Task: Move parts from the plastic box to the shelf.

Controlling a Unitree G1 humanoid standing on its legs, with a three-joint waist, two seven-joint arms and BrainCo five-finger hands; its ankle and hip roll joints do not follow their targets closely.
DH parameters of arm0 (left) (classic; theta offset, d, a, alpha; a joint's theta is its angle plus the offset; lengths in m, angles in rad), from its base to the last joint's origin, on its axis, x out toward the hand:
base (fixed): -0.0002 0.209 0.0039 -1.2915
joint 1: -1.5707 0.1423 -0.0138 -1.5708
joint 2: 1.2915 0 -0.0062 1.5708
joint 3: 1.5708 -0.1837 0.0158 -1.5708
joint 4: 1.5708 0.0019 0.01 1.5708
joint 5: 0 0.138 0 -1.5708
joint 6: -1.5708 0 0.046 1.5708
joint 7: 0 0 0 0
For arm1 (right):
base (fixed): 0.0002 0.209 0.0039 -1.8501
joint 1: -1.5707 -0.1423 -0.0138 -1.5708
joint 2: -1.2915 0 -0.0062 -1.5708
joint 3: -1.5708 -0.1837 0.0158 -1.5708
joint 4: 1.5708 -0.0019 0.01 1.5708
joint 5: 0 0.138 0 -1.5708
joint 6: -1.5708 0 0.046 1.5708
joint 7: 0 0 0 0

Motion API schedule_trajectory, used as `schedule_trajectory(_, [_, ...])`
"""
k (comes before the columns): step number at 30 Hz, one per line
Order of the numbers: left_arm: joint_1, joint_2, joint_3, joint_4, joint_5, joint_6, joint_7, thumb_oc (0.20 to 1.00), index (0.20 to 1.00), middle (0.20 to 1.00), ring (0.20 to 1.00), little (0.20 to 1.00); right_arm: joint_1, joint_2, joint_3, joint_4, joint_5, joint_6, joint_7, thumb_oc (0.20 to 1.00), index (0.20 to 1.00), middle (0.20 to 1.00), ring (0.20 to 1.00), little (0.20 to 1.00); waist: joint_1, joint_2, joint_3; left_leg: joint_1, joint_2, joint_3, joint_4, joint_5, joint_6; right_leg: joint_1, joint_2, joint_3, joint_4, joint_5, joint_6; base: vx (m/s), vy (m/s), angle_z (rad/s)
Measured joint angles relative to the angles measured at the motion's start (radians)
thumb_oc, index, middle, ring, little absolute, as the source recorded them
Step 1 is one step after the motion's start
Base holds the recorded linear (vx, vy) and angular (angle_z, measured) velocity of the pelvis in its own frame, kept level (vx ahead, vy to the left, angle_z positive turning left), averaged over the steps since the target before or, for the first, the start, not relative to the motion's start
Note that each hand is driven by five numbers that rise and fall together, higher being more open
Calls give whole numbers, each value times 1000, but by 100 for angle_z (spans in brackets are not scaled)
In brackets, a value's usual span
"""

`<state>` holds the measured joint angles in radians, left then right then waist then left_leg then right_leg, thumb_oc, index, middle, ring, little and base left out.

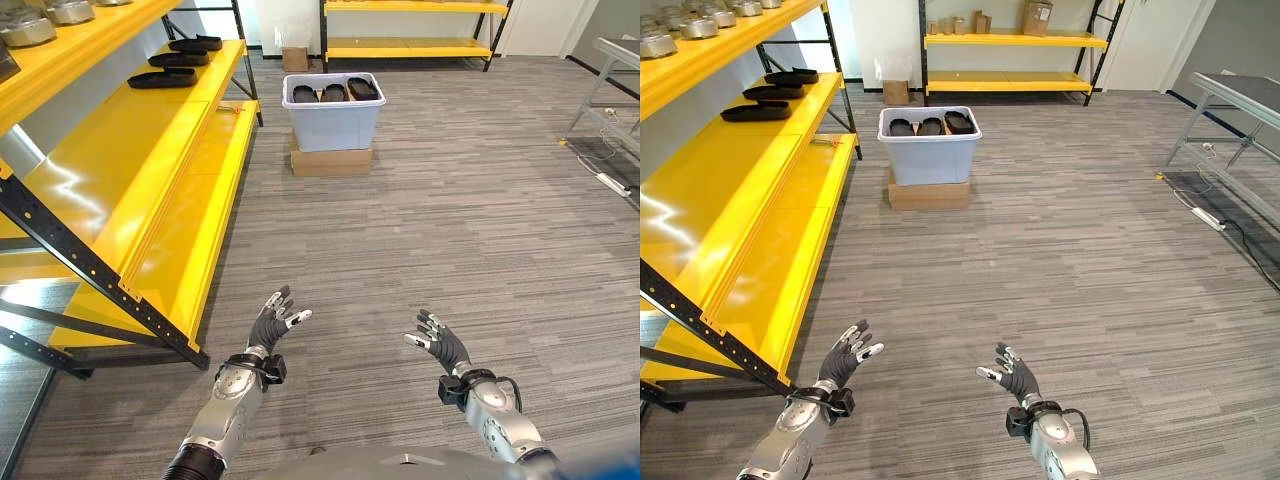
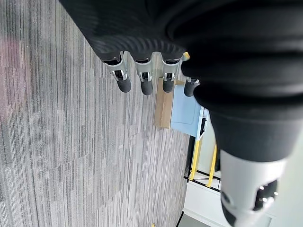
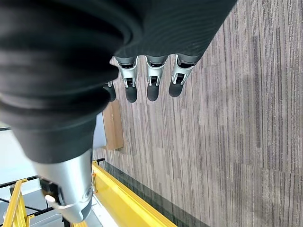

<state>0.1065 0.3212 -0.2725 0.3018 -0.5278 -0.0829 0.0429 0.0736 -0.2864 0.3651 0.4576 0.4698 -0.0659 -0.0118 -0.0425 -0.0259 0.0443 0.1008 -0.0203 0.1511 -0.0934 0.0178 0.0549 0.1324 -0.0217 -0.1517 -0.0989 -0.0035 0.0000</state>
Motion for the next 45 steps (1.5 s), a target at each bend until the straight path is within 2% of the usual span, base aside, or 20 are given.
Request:
schedule_trajectory(16, [1,0,-1,0,0,1,1,1000,1000,1000,1000,1000,-1,0,-1,4,0,0,0,1000,1000,1000,1000,1000,2,4,-4,-13,-6,-11,-5,-1,1,-18,-3,-3,2,1,1,2,29,0])
schedule_trajectory(23, [-10,4,-2,0,-2,0,2,1000,1000,1000,1000,1000,-6,0,-1,36,17,8,2,1000,1000,1000,1000,1000,0,23,19,-17,-33,-22,-5,-10,34,-55,-34,3,79,-12,33,5,182,5])
schedule_trajectory(25, [-16,5,-2,0,-2,0,2,1000,1000,1000,1000,1000,-15,-11,-8,29,18,7,4,1000,1000,1000,1000,1000,-5,62,67,-19,-23,-26,0,4,62,-169,-50,30,314,-50,64,-14,205,15])
schedule_trajectory(26, [-18,5,-3,5,-2,-1,1,1000,1000,1000,1000,1000,-6,-8,-14,31,18,6,6,1000,1000,1000,1000,1000,-3,58,73,-18,-35,-39,6,-8,81,-206,-71,41,398,-57,70,4,240,30])
schedule_trajectory(27, [-33,9,-12,20,-1,0,1,1000,1000,1000,1000,1000,14,-6,-36,32,18,4,7,1000,1000,1000,1000,1000,-2,60,97,-21,-51,-54,32,-16,92,-273,-91,50,566,-54,78,-9,187,38])
schedule_trajectory(28, [-35,15,-22,22,0,1,0,1000,1000,1000,1000,1000,27,-9,-58,32,19,5,6,1000,1000,1000,1000,1000,-7,68,111,-18,-59,-61,49,-24,104,-365,-122,55,747,-7,100,-2,131,51])
schedule_trajectory(29, [-24,18,-21,18,0,0,1,1000,1000,1000,1000,1000,54,-11,-66,34,19,5,5,1000,1000,1000,1000,1000,-9,70,112,-14,-73,-63,55,-27,121,-420,-148,64,850,16,105,95,91,14])
schedule_trajectory(30, [-3,18,-2,15,0,0,1,1000,1000,1000,1000,1000,53,-7,-64,34,19,5,6,1000,1000,1000,1000,1000,-2,70,116,-15,-93,-40,69,-45,133,-478,-185,79,852,9,110,274,-36,-9])
schedule_trajectory(31, [-2,17,0,16,0,1,-1,1000,1000,1000,1000,1000,57,-8,-65,29,20,6,7,1000,1000,1000,1000,1000,-1,74,117,-14,-97,-43,67,-57,122,-477,-192,61,817,1,104,315,-110,-46])
schedule_trajectory(32, [0,11,11,18,0,1,-2,1000,1000,1000,1000,1000,64,-10,-69,9,23,6,9,1000,1000,1000,1000,1000,5,76,117,-19,-97,-48,64,-51,105,-472,-188,13,676,-34,117,349,-178,-23])
schedule_trajectory(33, [-30,11,49,37,0,0,-2,1000,1000,1000,1000,1000,61,-8,-70,-31,34,3,10,1000,1000,1000,1000,1000,-14,73,119,-48,-95,-53,62,-50,98,-427,-132,15,224,-26,142,312,-162,-3])
schedule_trajectory(34, [-64,11,57,64,0,1,-2,1000,1000,1000,1000,1000,58,-8,-68,-31,36,5,8,1000,1000,1000,1000,1000,-31,22,123,-32,-127,-56,57,-55,96,-419,-129,41,28,62,145,321,-176,26])
schedule_trajectory(35, [-62,0,56,71,0,0,-2,1000,1000,1000,1000,1000,57,-8,-68,-32,36,5,7,1000,1000,1000,1000,1000,-37,3,121,1,-140,-57,58,-71,99,-409,-128,40,1,116,129,359,-235,30])
schedule_trajectory(36, [-53,-6,55,71,0,0,-2,1000,1000,1000,1000,1000,57,-8,-68,-32,36,5,7,1000,1000,1000,1000,1000,-37,1,118,15,-140,-61,56,-83,99,-399,-124,34,4,132,118,237,-166,24])
schedule_trajectory(37, [-30,-32,54,75,0,0,-1,1000,1000,1000,1000,1000,58,-9,-67,-30,36,6,8,1000,1000,1000,1000,1000,-38,-1,95,45,-138,-85,44,-111,85,-380,-115,24,64,153,100,234,-155,32])
schedule_trajectory(38, [-14,-45,46,75,0,0,-1,1000,1000,1000,1000,1000,62,-10,-68,-29,36,6,8,1000,1000,1000,1000,1000,-43,8,76,67,-134,-96,38,-117,79,-372,-108,16,104,158,93,214,-163,31])
schedule_trajectory(41, [2,-38,23,81,-4,0,-1,1000,1000,1000,1000,1000,33,-9,-69,-26,36,5,9,1000,1000,1000,1000,1000,-53,-1,29,97,-116,-128,24,-131,69,-334,-78,-20,136,163,66,254,-207,28])
schedule_trajectory(42, [-7,-41,13,85,-9,0,-1,1000,1000,1000,1000,1000,26,-13,-76,-18,39,-2,9,1000,1000,1000,1000,1000,-61,9,17,102,-87,-151,23,-146,44,-332,-51,-41,139,156,27,288,-247,39])
schedule_trajectory(44, [-14,-41,-6,86,-14,-1,-1,1000,1000,1000,1000,1000,21,-22,-75,6,40,-2,8,1000,1000,1000,1000,1000,-75,41,0,110,-31,-178,29,-163,18,-328,-2,-61,121,153,-3,190,-158,44])
schedule_trajectory(45, [-20,-35,-6,86,-23,-1,-1,1000,1000,1000,1000,1000,22,-32,-75,3,43,-3,9,1000,1000,1000,1000,1000,-82,29,-7,115,-24,-189,45,-171,5,-326,-5,-59,109,178,-28,208,-163,38])
